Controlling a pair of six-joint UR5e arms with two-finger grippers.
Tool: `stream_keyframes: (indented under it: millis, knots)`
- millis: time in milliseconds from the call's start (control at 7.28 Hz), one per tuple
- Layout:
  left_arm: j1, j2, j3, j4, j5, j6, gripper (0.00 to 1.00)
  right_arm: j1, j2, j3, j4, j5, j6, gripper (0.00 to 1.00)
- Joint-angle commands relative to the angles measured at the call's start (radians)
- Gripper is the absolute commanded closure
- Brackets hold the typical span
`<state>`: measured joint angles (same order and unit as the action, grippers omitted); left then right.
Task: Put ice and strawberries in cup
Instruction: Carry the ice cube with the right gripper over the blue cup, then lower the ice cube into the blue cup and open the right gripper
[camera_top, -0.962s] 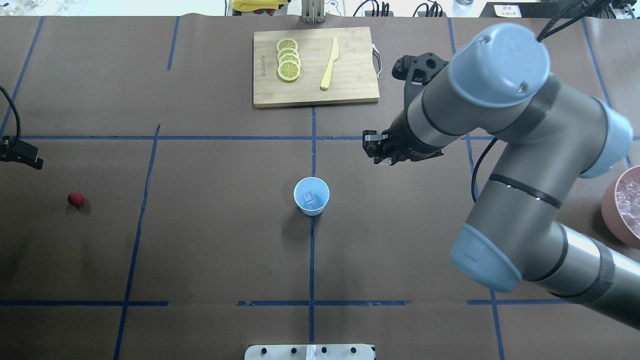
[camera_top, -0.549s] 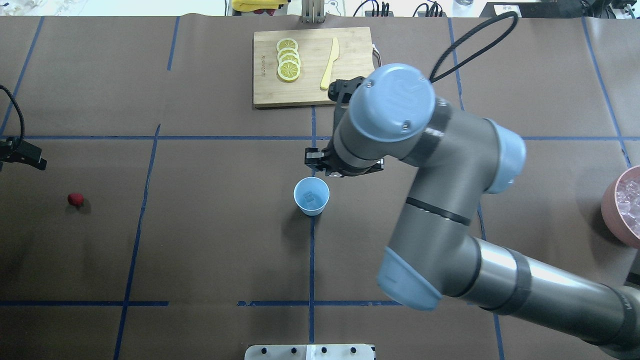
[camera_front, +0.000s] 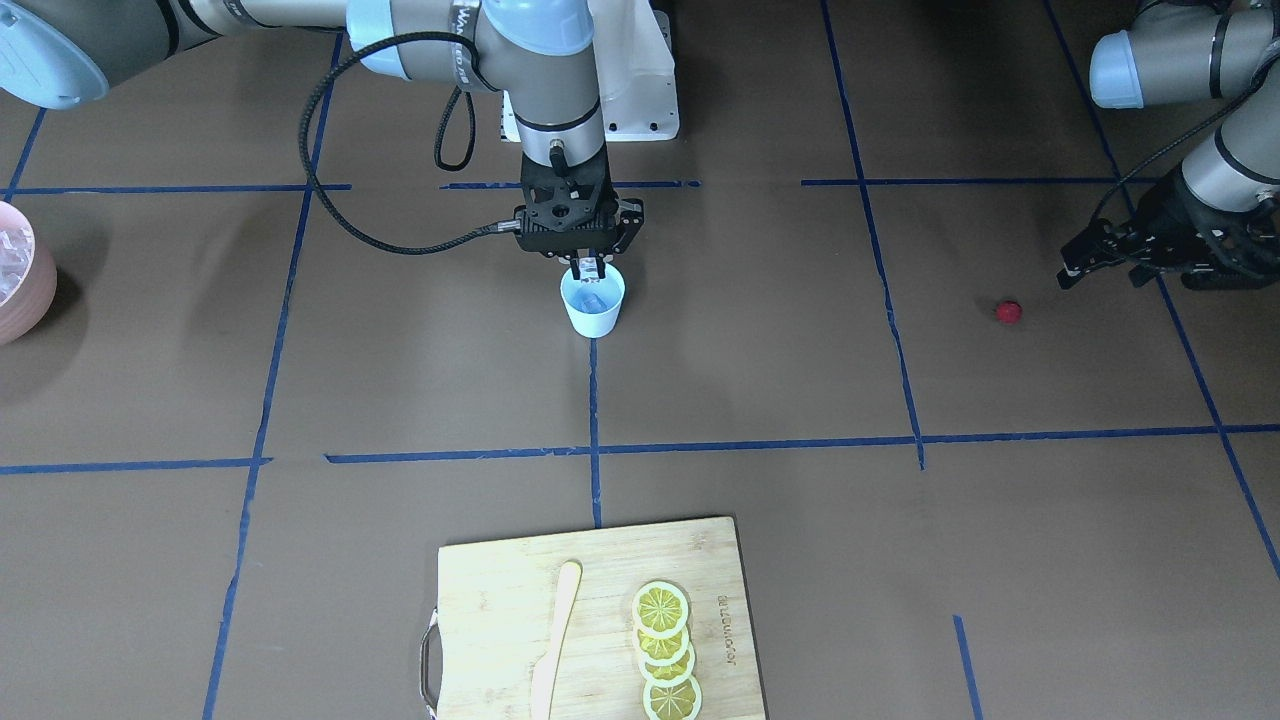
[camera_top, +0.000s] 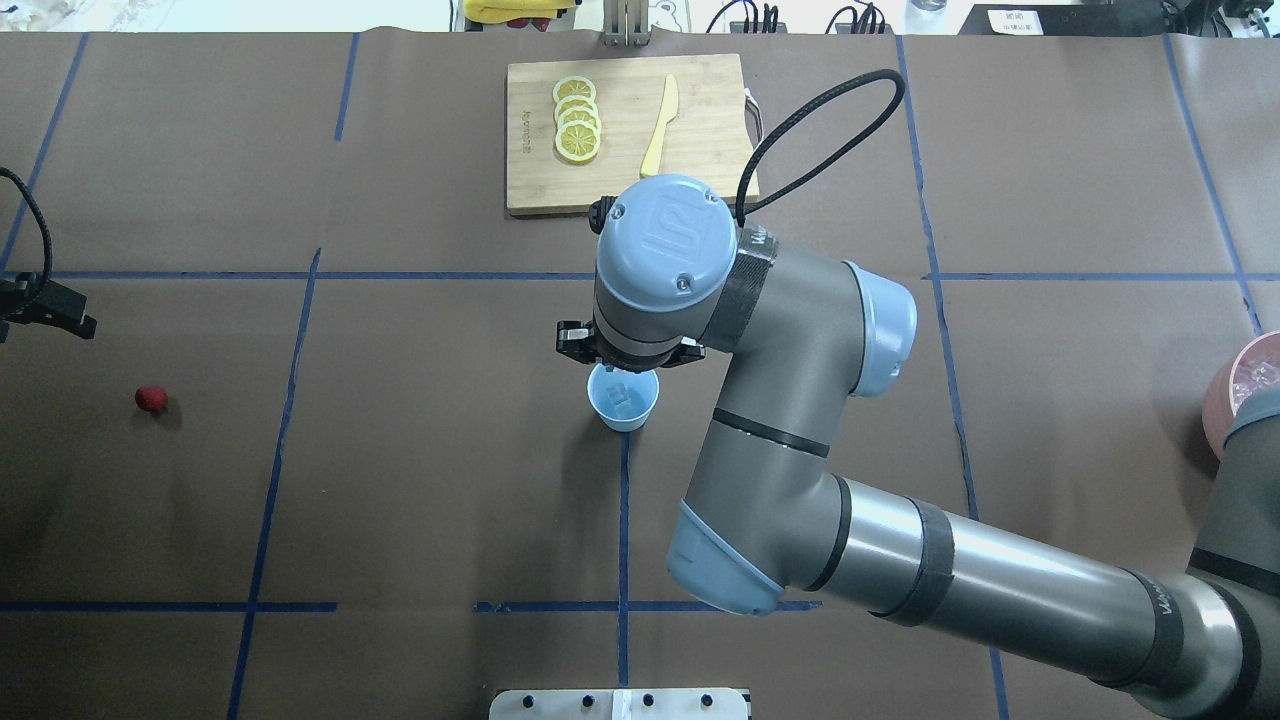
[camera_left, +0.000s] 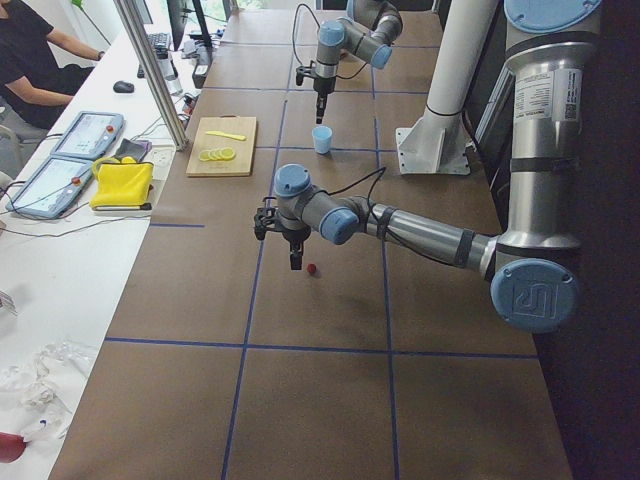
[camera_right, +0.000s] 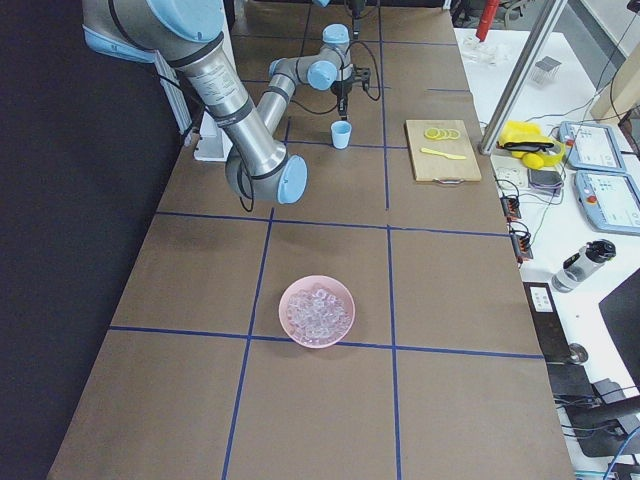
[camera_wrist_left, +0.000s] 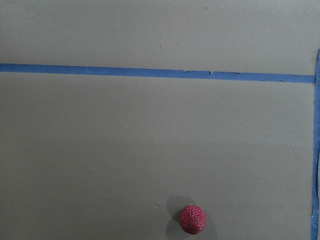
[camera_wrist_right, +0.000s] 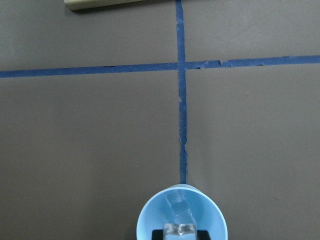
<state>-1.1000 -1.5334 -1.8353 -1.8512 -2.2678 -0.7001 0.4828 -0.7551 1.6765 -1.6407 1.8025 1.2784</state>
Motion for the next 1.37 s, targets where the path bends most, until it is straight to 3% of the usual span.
stream_keyframes:
  millis: [0, 137, 275, 687, 962, 1236]
  knots:
    - [0.000, -0.002, 0.001, 0.001, 0.001, -0.001, 0.00, -0.010, -0.001, -0.018, 0.007, -0.002, 0.001, 0.98]
    - [0.002, -0.004, 0.001, 0.001, 0.001, -0.001, 0.00, -0.010, 0.000, -0.029, 0.007, -0.002, 0.001, 0.95]
    - [0.002, -0.005, 0.001, 0.001, 0.001, -0.001, 0.00, -0.010, 0.000, -0.032, 0.009, -0.002, 0.015, 0.84]
    - [0.000, -0.014, 0.002, 0.003, 0.001, -0.001, 0.00, -0.012, 0.002, -0.031, 0.012, -0.002, 0.038, 0.22]
    - [0.002, -0.017, 0.001, 0.003, 0.001, -0.002, 0.00, -0.012, 0.002, -0.029, 0.010, -0.002, 0.038, 0.02]
    - [0.015, -0.027, 0.002, 0.003, 0.002, -0.002, 0.00, -0.009, 0.002, -0.009, 0.007, 0.000, 0.038, 0.01]
